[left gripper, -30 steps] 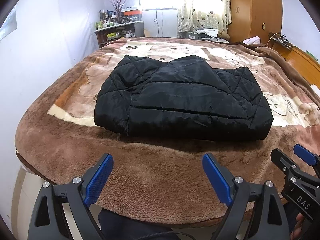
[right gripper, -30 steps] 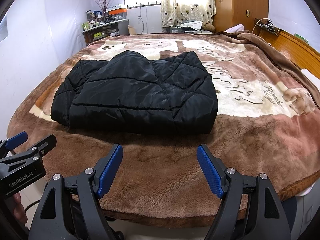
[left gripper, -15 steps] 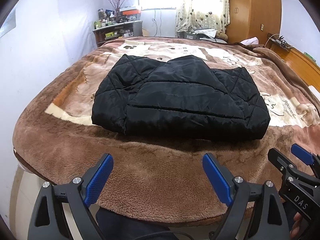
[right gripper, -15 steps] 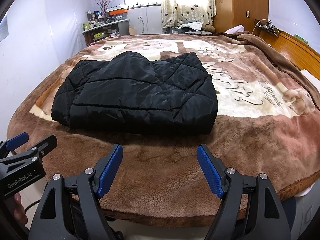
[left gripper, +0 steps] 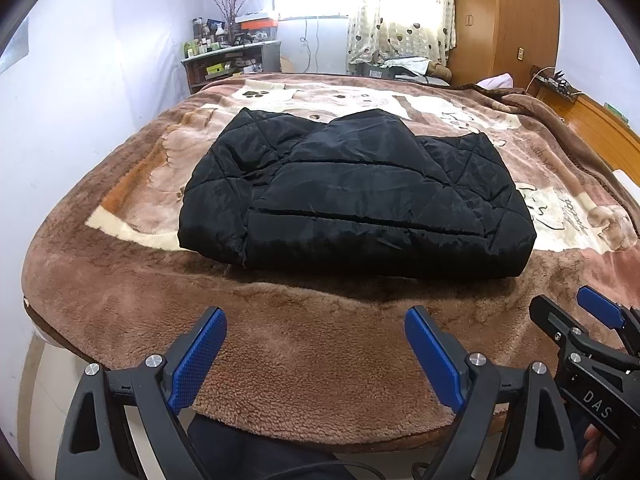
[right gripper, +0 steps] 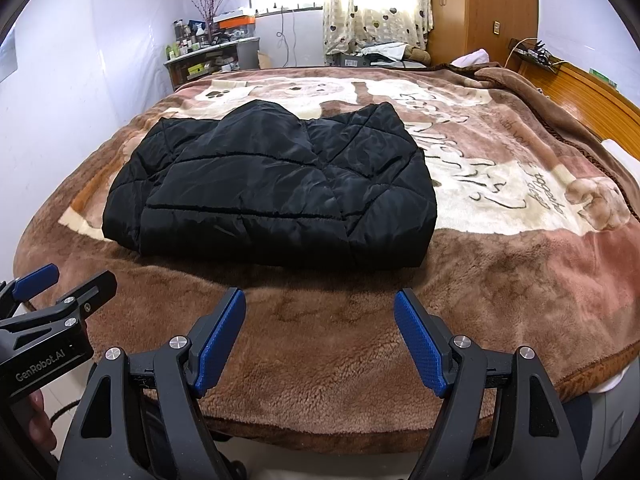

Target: Fold large clothes

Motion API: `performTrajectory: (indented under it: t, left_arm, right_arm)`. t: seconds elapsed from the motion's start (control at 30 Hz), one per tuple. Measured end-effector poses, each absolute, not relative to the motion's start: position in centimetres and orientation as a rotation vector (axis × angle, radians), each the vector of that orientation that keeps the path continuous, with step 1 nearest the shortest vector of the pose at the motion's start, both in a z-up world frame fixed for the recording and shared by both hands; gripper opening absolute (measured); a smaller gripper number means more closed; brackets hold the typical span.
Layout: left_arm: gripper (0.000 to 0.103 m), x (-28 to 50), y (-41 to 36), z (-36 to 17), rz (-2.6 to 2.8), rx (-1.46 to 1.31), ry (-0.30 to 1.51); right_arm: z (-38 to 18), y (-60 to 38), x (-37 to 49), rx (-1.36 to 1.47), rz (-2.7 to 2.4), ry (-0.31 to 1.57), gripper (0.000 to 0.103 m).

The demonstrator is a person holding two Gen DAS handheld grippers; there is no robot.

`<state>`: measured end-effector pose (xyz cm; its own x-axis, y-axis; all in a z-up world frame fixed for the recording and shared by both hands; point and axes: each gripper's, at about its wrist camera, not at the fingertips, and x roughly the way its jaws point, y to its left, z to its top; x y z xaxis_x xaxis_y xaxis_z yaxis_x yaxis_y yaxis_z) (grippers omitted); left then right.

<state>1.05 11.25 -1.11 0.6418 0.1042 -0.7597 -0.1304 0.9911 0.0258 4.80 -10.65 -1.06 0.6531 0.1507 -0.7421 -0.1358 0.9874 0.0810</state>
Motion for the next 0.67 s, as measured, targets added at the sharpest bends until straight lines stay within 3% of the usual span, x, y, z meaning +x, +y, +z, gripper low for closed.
performTrajectory:
  t: [0.67]
  left_arm:
    - [0.091, 1.10, 11.15, -1.43, 0.128, -0.041, 0.868]
  right_arm:
    - [-1.29, -10.77, 4.82, 0.021, 0.162, 0.851, 0.076]
